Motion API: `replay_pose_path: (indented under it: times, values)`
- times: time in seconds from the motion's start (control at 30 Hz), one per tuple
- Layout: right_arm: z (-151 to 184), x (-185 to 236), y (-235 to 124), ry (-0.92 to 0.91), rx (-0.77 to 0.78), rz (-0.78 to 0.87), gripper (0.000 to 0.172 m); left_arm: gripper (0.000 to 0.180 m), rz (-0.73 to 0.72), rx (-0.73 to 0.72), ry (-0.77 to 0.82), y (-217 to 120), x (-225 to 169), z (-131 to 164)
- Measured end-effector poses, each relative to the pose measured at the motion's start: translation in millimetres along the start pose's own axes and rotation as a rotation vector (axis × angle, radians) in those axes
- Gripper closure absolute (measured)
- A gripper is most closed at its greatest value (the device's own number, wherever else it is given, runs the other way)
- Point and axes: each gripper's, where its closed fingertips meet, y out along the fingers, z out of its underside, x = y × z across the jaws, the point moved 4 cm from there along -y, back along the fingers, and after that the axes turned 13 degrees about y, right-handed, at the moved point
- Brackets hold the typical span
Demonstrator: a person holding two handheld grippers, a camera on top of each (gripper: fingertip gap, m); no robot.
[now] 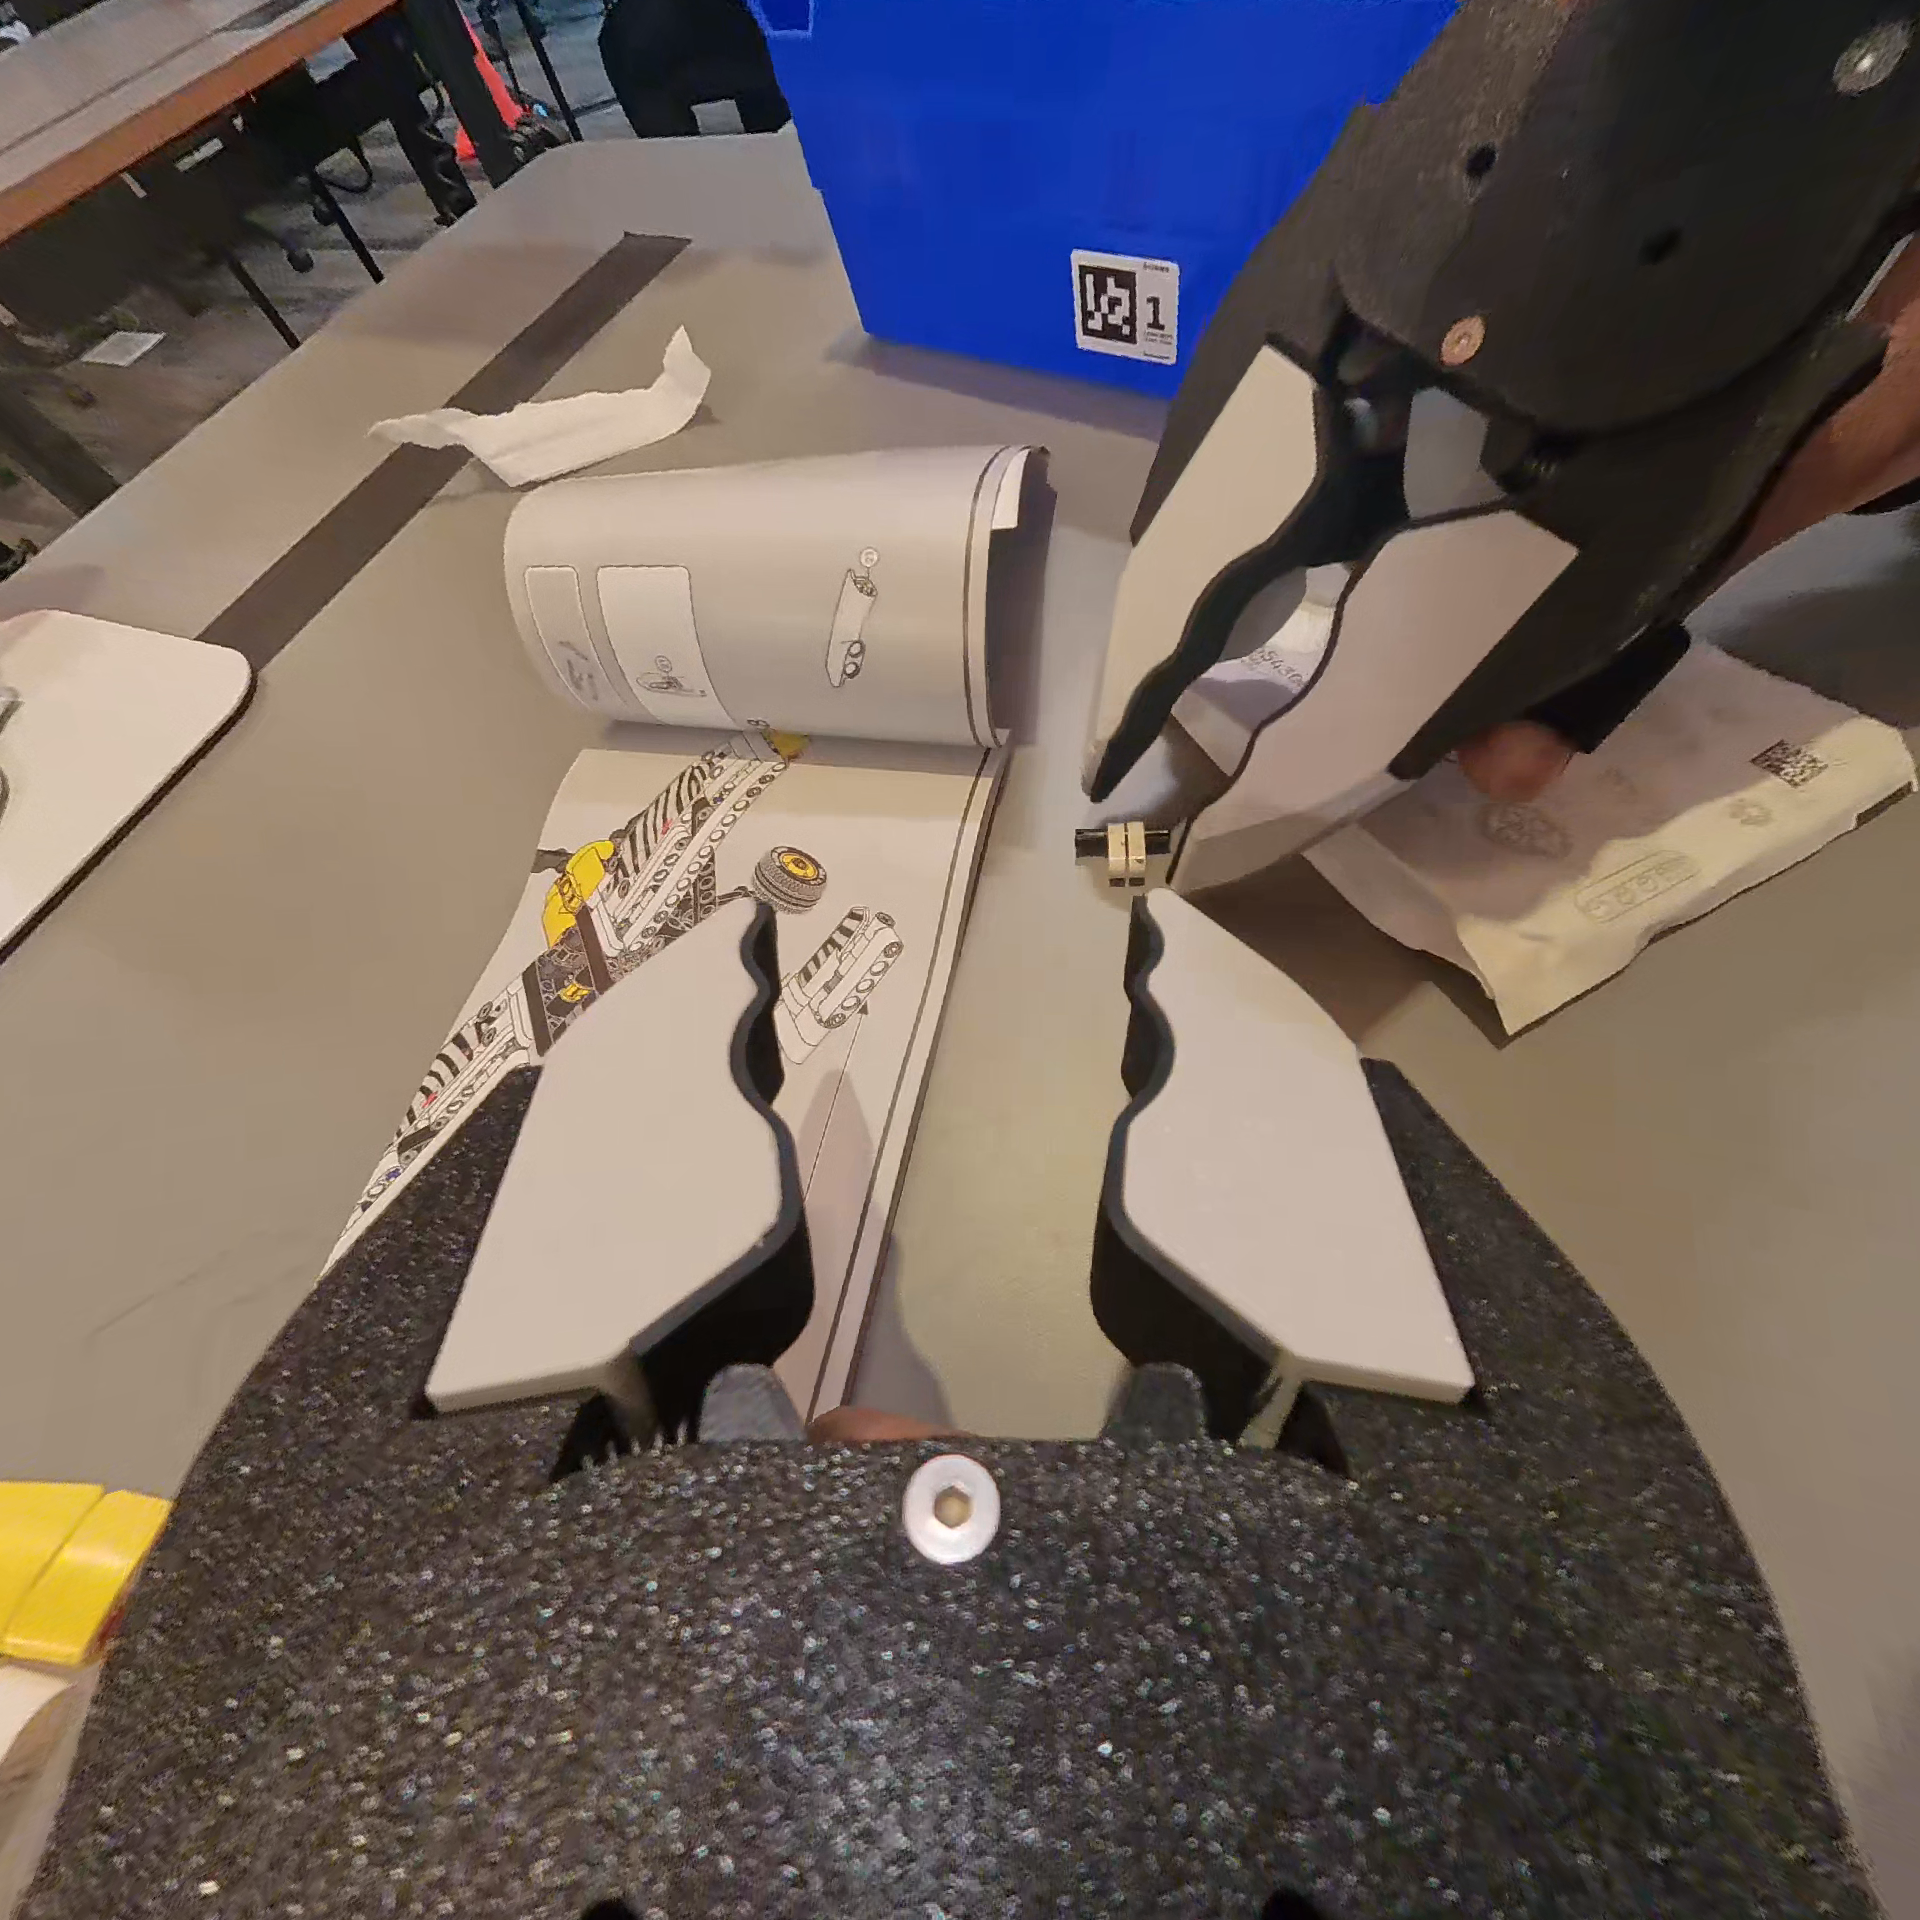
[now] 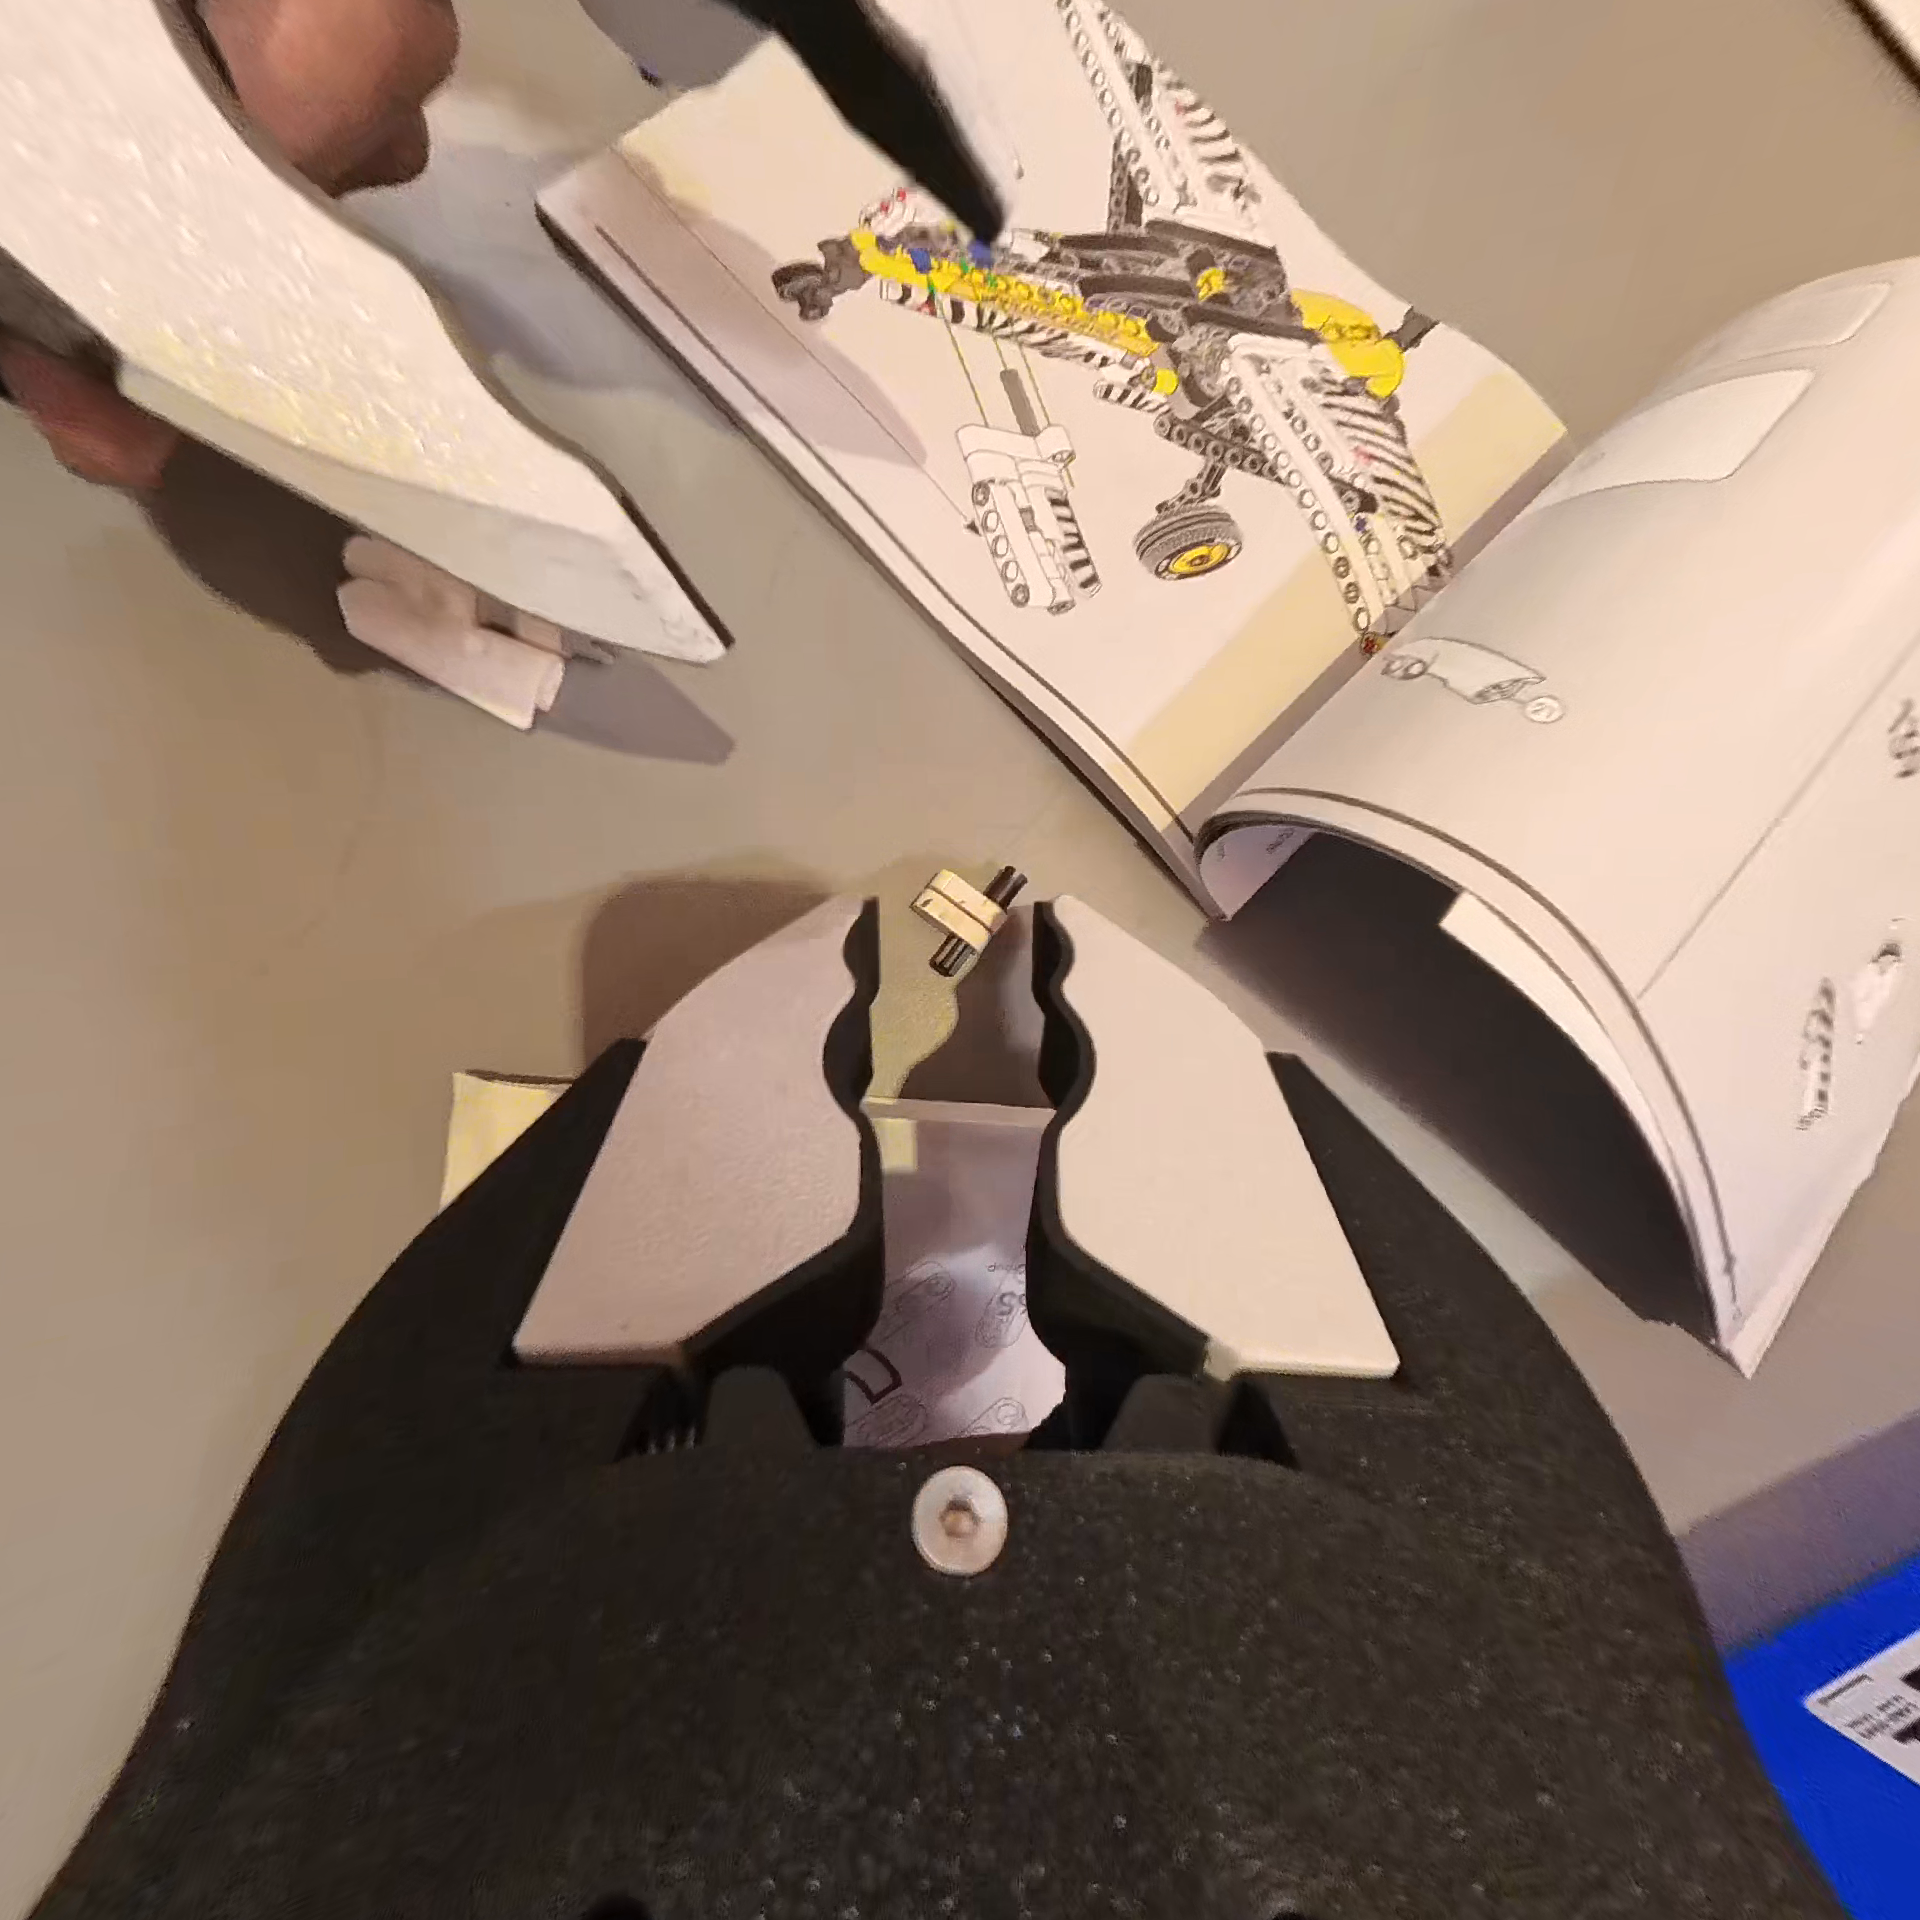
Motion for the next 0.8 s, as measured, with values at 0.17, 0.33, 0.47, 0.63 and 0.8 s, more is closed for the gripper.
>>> replay_pose_path:
  times: [0.17, 0.33, 0.47, 0.63, 0.8]
  values:
    - [1.8, 2.3, 4.9, -0.028, 0.027, -0.025, 0.148, 0.116, 0.012, 0.000, 0.001, -2.4, 0.1, 1.7]
    - [0.5, 6.3, 5.2, -0.106, 0.014, -0.052, 0.155, 0.116, 0.015, 0.019, 0.082, -4.7, -2.7, 6.7]
    - [-9.1, 17.9, -2.1, -0.180, -0.056, -0.114, 0.155, 0.116, 0.019, 0.005, 0.221, -7.5, -10.0, 7.0]
    - [-21.6, 38.1, -14.3, -0.185, -0.113, -0.252, 0.155, 0.124, -0.111, -0.022, 0.637, -13.9, -19.7, 0.7]
    - [-36.4, 48.2, -26.0, -0.064, -0.139, -0.379, 0.155, 0.129, -0.306, 0.073, 1.056, -12.9, -27.6, -3.3]
